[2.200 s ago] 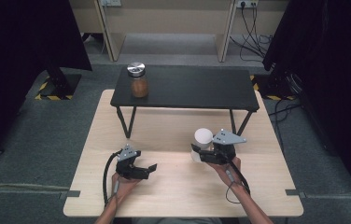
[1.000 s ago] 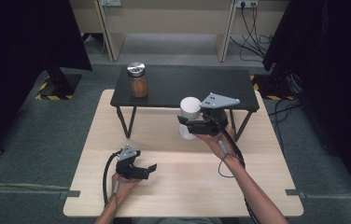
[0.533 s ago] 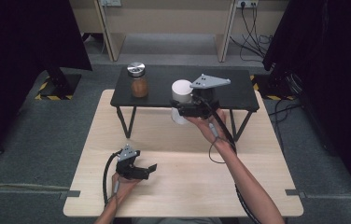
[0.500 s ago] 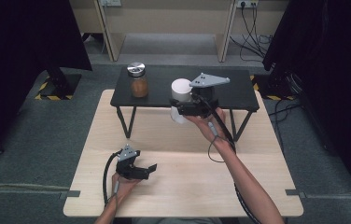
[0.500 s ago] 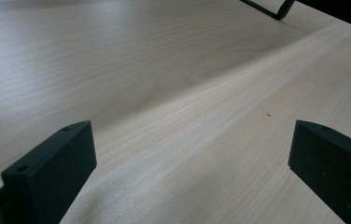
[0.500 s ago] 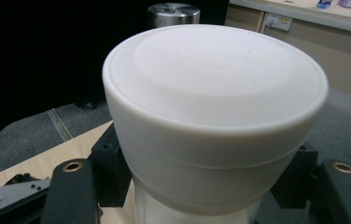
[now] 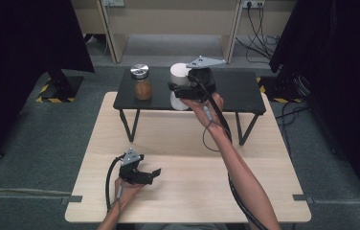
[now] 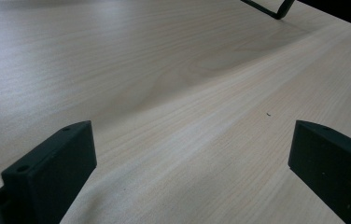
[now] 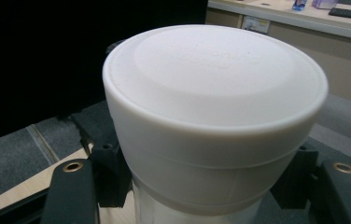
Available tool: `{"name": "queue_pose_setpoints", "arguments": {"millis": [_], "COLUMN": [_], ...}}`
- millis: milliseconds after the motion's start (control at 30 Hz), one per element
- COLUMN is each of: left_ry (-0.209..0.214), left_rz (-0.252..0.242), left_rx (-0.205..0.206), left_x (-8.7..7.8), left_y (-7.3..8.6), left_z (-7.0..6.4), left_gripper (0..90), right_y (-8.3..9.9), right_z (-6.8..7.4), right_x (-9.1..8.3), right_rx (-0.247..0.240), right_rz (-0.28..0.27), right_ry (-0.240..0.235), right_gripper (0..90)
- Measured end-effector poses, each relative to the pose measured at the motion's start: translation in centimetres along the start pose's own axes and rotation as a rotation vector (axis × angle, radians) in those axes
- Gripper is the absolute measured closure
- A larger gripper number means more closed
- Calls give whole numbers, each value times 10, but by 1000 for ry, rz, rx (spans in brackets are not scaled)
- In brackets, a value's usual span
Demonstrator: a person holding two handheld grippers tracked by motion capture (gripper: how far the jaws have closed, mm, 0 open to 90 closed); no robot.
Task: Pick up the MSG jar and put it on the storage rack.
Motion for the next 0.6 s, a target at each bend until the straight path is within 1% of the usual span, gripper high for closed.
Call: {"name": "queue_pose_setpoints", "arguments": {"millis": [100,300,400,500,600], "left_ry": [0,0,-1,-1,-2], "left_rz": [-1,0,1,1,0], "left_rx": [0,0,2,2,0], "left_x": [0,0,0,0,0], "left_y": [0,0,0,0,0], "left_z": [0,0,0,0,0], "left_gripper": [1,1,1,1,1], "right_y": [-2,0,-2,-2,-3], "right_z": [-2,-7,-5,-5,-5], "right_x": [8,23,31,36,40], "right_rx": [12,35,20,28,23], "right_rz": [6,-3,6,-1,-9], "right_ry": [17,46,74,87,101], "right_gripper": [355,356,356,356,356]}}
Point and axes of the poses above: each handheld gripper's, and its own axes: x roughly forward along the jaws, y roughly out of its underside, z roughly to its left, the point moved 2 cm from there along x, roughly forward along the jaws, and after that the axes turned 6 degrees about -z, right-handed, at the moved point
